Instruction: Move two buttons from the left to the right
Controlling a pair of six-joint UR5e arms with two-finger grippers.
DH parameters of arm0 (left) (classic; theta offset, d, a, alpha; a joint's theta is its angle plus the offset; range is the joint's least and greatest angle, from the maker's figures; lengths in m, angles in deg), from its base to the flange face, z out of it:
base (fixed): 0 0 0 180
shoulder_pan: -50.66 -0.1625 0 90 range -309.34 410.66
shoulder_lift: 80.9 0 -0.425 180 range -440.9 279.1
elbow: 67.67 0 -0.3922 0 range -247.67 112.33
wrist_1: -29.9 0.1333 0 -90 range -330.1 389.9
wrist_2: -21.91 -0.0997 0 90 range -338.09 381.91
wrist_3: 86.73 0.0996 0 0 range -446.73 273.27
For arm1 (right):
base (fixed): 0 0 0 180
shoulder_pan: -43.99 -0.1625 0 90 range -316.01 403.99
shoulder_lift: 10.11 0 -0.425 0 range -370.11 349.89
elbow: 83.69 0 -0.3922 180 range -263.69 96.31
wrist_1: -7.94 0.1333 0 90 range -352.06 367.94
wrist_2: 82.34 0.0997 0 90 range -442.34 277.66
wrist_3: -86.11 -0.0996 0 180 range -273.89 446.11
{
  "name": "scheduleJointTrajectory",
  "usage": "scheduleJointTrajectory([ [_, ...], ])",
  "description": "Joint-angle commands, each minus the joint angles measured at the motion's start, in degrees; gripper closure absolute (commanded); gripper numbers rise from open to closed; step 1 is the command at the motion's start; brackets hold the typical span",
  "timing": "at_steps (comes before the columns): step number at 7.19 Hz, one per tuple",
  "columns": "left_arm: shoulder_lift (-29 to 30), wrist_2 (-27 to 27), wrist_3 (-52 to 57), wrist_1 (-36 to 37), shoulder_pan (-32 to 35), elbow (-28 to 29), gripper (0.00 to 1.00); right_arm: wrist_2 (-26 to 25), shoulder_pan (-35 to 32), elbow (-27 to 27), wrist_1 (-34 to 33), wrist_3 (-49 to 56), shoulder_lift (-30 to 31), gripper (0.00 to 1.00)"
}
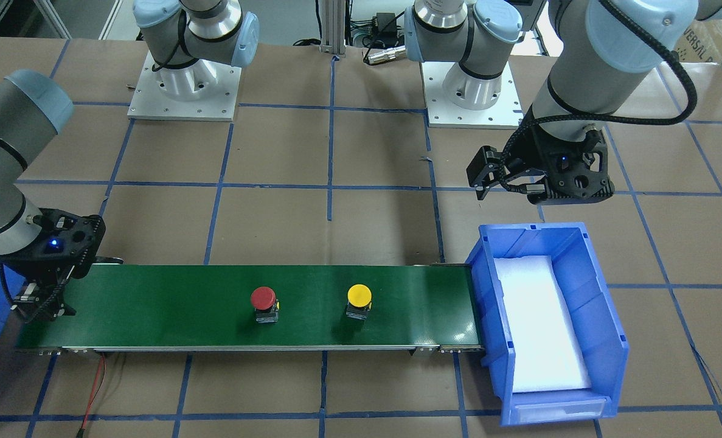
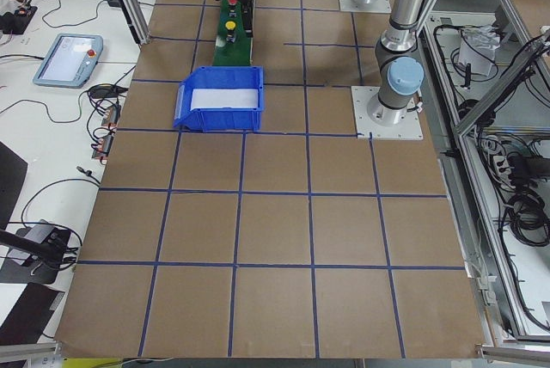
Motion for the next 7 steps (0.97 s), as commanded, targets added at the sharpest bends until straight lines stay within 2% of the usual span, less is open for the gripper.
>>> scheduleJointTrajectory([
  [1,0.0,-0.3,0.3,0.0,1.0,-0.3,0.00,0.0,0.0,-0.2,0.0,-0.3,-0.2,0.00],
  [7,0.1,0.2,-0.1,0.6,1.0,-0.4,0.00,-0.1,-0.2,0.0,0.2,-0.3,-0.3,0.01],
])
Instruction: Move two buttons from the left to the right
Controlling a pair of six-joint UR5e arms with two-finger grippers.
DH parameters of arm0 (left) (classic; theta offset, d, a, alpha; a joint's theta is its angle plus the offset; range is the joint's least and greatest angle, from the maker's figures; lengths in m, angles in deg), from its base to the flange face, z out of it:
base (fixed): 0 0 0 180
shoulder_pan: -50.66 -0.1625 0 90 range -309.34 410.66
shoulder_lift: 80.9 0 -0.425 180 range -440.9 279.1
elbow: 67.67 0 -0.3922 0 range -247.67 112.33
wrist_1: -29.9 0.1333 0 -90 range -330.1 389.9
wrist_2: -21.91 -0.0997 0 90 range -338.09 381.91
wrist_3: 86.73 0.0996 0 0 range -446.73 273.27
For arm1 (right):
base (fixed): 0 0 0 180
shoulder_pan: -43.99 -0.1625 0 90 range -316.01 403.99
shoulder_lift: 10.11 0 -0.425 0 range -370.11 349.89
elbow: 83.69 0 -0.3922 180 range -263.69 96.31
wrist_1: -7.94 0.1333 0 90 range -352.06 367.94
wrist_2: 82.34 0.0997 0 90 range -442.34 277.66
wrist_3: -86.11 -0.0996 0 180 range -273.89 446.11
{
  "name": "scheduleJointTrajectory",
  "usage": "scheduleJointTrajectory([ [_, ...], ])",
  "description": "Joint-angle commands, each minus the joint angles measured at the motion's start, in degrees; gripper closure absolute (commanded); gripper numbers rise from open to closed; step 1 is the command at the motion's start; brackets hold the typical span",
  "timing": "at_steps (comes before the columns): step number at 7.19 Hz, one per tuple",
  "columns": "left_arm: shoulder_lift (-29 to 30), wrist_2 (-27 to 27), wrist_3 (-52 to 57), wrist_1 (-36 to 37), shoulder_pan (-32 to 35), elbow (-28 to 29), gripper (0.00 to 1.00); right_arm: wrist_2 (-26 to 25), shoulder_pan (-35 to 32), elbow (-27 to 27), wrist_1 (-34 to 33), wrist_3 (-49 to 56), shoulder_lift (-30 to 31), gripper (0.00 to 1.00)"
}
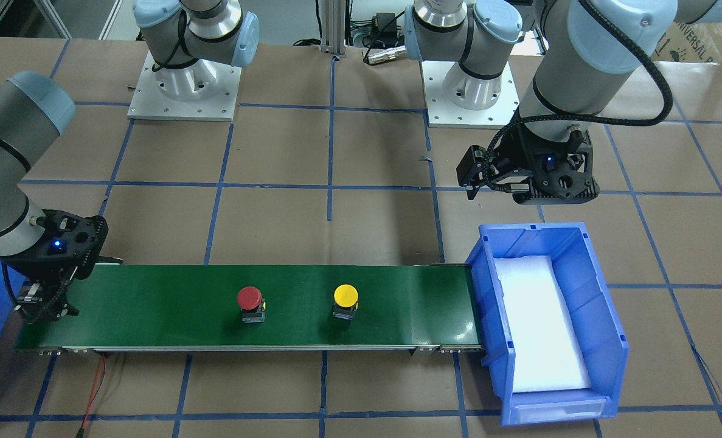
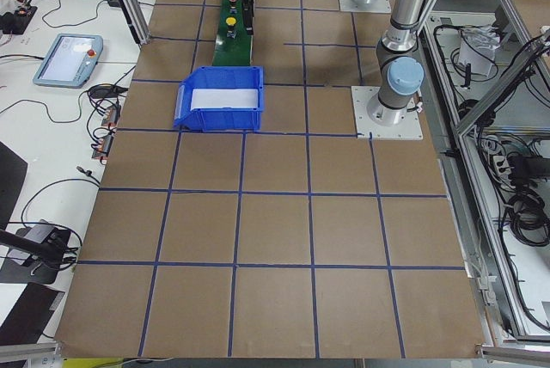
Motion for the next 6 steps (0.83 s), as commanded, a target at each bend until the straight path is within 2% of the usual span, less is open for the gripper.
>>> scheduleJointTrajectory([
  [1,-0.1,-0.1,-0.1,0.0,0.0,-0.1,0.00,-0.1,-0.1,0.3,0.1,-0.1,-0.2,0.01],
  [6,0.3,-0.2,-0.1,0.1,0.0,0.1,0.00,0.2,-2.5,4.0,-0.6,0.3,-3.1,0.03],
])
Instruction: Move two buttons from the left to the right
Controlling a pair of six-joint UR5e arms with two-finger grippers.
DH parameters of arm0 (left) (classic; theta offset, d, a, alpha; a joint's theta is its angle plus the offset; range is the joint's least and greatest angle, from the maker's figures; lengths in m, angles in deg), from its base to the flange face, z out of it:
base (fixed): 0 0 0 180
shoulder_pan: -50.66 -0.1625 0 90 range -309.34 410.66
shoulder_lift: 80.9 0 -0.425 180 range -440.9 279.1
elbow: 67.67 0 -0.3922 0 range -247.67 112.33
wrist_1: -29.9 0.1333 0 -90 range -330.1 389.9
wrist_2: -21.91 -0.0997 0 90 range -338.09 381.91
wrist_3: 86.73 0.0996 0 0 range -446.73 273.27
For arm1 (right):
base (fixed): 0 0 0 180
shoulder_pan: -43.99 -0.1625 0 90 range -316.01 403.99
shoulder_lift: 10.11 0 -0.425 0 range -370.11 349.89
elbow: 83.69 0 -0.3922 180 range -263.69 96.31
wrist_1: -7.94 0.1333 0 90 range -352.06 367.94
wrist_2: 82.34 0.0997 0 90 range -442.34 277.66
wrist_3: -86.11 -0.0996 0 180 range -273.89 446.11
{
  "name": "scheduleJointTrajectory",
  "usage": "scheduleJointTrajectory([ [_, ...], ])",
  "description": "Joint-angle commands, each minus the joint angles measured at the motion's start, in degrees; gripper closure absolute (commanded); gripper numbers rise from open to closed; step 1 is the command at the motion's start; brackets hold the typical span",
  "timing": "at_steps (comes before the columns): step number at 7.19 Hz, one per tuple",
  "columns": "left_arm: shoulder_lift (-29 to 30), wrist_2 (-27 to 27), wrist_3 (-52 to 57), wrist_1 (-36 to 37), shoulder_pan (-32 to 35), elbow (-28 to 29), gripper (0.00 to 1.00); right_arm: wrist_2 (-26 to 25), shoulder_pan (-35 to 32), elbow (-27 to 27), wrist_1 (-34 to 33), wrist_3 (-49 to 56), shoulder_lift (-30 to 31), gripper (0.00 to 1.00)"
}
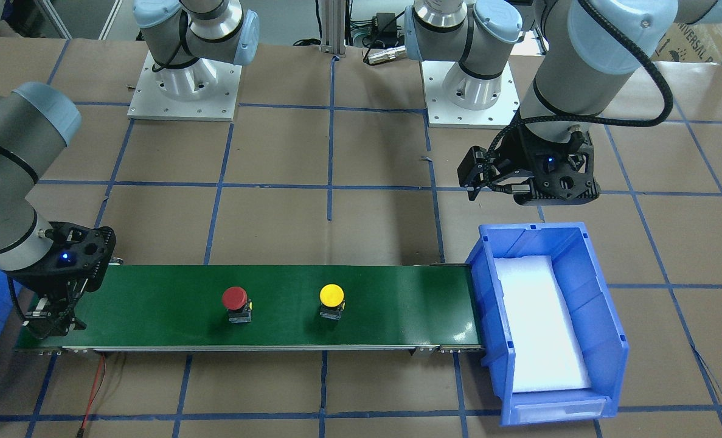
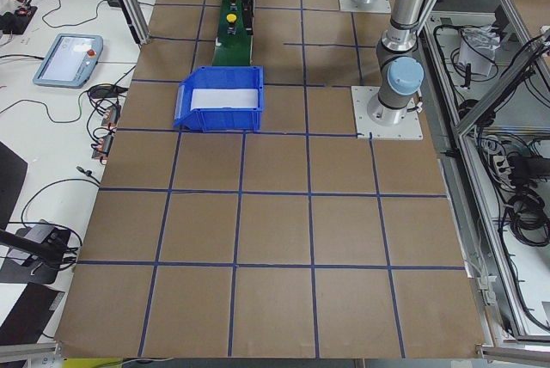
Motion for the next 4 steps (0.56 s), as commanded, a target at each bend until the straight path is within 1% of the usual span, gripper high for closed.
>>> scheduleJointTrajectory([
  [1,0.1,0.2,-0.1,0.1,0.0,0.0,0.00,0.0,-0.3,0.5,-0.3,-0.1,-0.6,0.03],
  [4,0.3,0.2,-0.1,0.1,0.0,0.0,0.00,0.1,-0.4,0.3,-0.4,0.0,-0.6,0.03],
])
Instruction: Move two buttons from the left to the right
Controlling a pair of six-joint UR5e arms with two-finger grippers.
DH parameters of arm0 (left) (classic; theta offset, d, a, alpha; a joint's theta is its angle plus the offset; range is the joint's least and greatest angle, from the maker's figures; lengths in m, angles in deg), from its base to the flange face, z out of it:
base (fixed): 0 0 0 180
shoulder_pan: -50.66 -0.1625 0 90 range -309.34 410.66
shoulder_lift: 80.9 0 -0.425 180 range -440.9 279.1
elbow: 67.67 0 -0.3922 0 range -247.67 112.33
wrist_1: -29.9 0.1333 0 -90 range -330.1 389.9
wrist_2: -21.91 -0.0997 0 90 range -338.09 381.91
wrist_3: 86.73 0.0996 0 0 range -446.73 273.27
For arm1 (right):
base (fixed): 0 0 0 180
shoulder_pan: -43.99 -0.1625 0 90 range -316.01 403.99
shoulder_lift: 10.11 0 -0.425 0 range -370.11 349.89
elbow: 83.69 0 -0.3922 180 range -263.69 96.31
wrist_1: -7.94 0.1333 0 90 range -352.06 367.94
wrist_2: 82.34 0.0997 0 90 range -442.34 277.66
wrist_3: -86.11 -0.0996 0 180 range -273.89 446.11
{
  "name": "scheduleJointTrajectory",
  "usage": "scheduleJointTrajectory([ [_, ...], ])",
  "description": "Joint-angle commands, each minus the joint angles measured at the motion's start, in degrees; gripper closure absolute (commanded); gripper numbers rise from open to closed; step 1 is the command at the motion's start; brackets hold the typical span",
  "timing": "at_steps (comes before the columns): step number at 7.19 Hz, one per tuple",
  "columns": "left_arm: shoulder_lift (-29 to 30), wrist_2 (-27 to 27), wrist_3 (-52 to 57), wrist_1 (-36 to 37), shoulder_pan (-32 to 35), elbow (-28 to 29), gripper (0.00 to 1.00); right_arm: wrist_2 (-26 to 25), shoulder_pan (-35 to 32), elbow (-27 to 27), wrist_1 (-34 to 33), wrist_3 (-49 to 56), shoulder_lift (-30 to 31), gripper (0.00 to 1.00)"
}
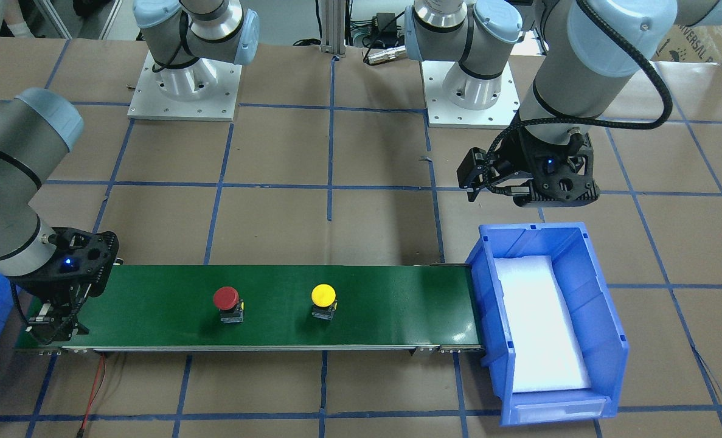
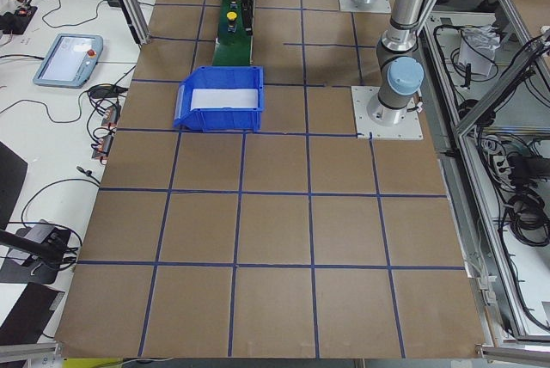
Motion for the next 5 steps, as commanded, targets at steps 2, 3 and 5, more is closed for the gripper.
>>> scheduleJointTrajectory([
  [2,0.0,0.1,0.0,0.0,0.0,0.0,0.00,0.2,-0.1,-0.1,0.0,0.2,-0.2,0.03],
  [3,0.1,0.2,0.0,0.1,-0.2,0.5,0.00,0.2,-0.1,-0.2,0.0,0.2,-0.2,0.03],
  [5,0.1,0.2,0.0,0.1,-0.1,0.3,0.00,0.2,-0.1,-0.2,0.2,0.2,-0.2,0.03],
])
